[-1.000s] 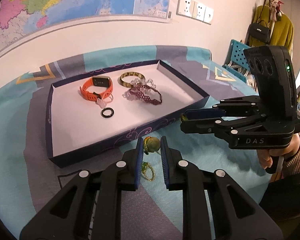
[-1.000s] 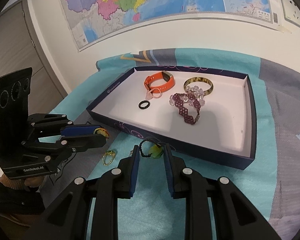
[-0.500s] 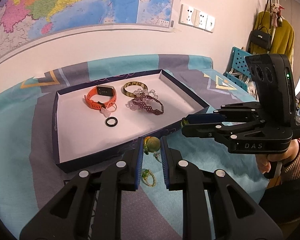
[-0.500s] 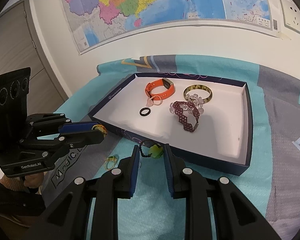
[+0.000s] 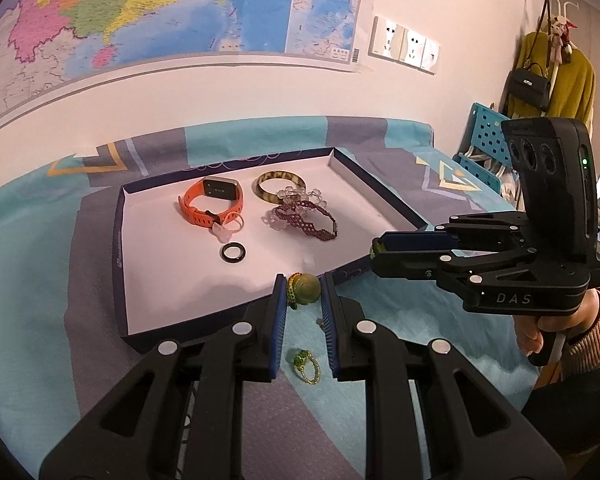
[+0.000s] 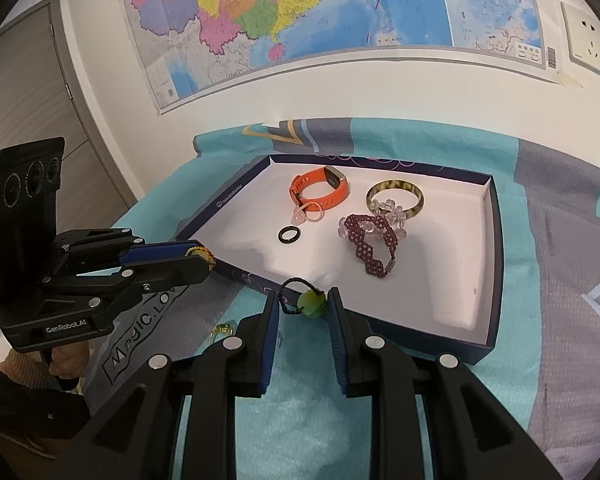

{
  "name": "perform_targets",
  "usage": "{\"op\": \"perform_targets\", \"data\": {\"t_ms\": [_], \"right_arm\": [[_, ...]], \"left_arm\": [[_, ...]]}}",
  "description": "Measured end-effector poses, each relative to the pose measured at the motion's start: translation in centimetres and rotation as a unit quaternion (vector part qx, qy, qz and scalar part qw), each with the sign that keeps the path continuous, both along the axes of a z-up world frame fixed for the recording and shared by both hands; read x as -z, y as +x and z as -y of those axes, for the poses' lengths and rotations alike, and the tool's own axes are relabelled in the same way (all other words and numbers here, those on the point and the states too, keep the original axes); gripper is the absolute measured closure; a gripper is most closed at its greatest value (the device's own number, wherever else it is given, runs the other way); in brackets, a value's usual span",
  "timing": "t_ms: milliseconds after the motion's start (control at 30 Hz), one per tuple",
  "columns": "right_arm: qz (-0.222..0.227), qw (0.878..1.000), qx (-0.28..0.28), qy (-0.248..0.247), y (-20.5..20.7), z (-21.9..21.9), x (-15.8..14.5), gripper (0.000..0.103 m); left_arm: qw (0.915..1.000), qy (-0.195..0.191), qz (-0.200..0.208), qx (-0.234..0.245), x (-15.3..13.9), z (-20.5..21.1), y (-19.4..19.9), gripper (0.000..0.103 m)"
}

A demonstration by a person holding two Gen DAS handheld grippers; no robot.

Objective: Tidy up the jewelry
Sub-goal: 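Grasp the green bead pendant with the left gripper while the right grasps the black-cord green pendant, then carry both green pendants over the white box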

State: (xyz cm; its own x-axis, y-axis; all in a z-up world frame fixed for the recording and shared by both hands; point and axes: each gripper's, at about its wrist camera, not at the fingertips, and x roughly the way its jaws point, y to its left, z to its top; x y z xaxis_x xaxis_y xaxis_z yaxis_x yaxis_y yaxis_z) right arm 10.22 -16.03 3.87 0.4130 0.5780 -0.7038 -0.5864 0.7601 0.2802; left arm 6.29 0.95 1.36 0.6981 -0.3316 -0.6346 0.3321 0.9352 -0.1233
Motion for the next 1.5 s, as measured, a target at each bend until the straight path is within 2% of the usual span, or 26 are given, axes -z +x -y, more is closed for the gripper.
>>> {"op": "perform_targets", "data": {"t_ms": [567,1500], "right_arm": [[0.004,1.000,0.003,0.000,0.8,0.0,-0.2,0.080],[0.006,1.000,0.009,-0.008,3.1,-0.3,0.1,0.080]], "left_arm": [[0.9999,-0.010,0.008,-0.011,-0.8,-0.9,1.0,0.085],[0.9998,-0.011,-0.001,-0.017,-0.4,-0.7,2.9,0.085]]}}
